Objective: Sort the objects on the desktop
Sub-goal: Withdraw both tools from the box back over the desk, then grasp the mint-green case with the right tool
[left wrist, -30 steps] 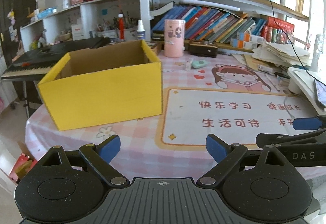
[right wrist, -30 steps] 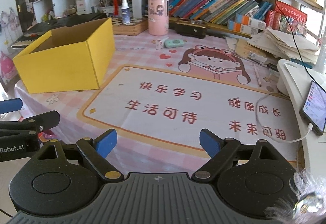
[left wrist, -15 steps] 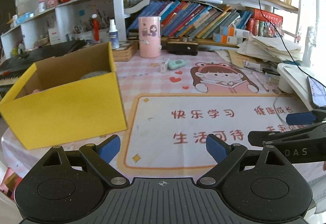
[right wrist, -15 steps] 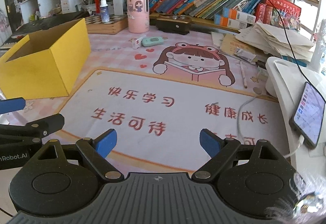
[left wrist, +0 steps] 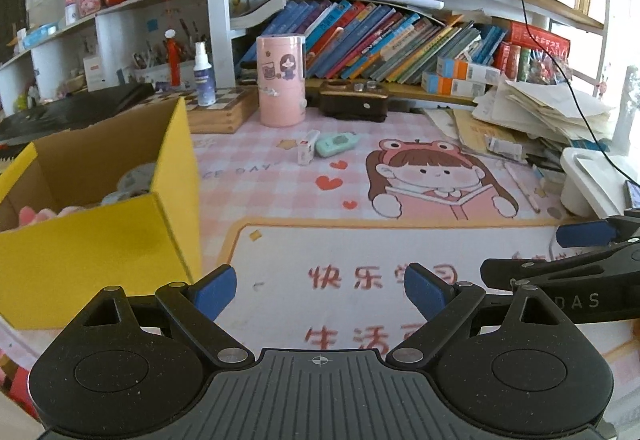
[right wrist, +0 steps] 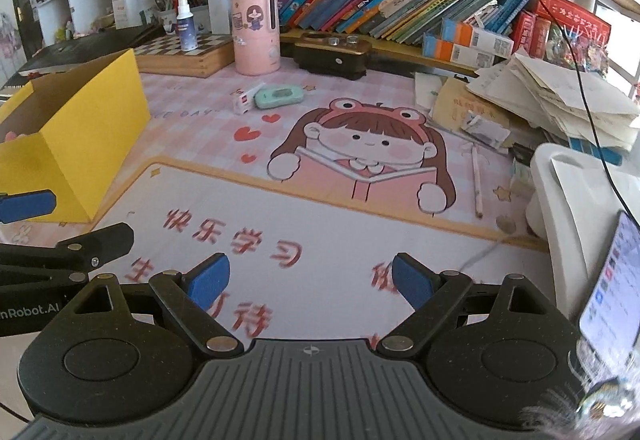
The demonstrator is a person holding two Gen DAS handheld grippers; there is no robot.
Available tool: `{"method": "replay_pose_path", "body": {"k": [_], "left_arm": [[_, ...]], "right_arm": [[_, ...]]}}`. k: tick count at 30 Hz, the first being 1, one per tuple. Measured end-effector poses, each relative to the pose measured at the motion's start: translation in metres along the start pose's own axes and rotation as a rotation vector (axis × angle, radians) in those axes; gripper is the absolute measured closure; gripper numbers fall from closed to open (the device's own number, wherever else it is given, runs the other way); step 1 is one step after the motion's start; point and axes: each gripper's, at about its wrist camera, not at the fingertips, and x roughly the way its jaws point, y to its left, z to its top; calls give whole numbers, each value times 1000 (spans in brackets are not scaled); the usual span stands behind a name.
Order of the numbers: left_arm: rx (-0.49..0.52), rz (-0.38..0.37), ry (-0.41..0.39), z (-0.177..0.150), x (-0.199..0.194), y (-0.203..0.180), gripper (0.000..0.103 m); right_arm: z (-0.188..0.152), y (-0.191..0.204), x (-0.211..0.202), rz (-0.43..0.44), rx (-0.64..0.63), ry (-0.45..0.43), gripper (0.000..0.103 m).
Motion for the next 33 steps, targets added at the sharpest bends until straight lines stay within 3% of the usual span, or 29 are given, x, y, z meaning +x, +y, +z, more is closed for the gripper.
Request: {"method": "replay_pose_path", "body": {"k": [19, 33], "left_arm": [[-72, 125, -9, 51, 49, -14, 10], [-76, 189, 4, 71, 74, -18, 10]], "right_arm": [[76, -64, 67, 96, -6, -68, 15], [119, -47, 143, 246, -83, -83, 19]]}}
